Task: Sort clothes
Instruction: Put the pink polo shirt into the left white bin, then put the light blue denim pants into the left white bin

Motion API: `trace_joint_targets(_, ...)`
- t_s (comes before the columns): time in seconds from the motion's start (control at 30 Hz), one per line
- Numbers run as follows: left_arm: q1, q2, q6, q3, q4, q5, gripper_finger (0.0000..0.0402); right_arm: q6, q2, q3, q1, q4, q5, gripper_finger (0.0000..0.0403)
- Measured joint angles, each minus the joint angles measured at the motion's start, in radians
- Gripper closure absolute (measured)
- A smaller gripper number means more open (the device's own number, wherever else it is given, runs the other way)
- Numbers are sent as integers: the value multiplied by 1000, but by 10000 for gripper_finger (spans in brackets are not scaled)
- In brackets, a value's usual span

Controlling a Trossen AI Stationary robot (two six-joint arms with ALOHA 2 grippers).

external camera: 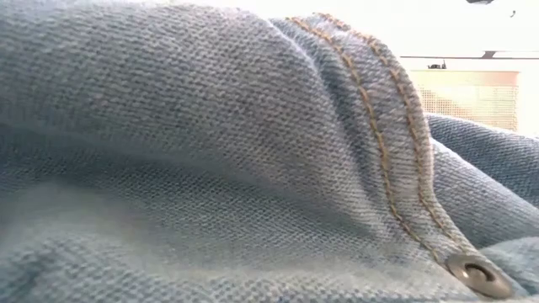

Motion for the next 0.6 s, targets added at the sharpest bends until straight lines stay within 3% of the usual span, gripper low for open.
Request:
trace_joint_targets(0.17, -99, -40, -34, -31, 65, -95, 287, -58, 0, 0, -18, 28, 6, 126)
trace_joint_targets(0.33, -261, -135, 23, 112, 69, -147, 316, -93, 0, 0, -46, 83, -23, 126)
trace_joint_targets(0.47, -475, -178, 178, 243, 59, -212, 341, -257, 34, 0, -82, 171, -121, 126)
trace_joint_targets(0.6, -731, -151, 300, 358, 10, -434, 366, -407, 102, 0, -136, 311, -252, 126)
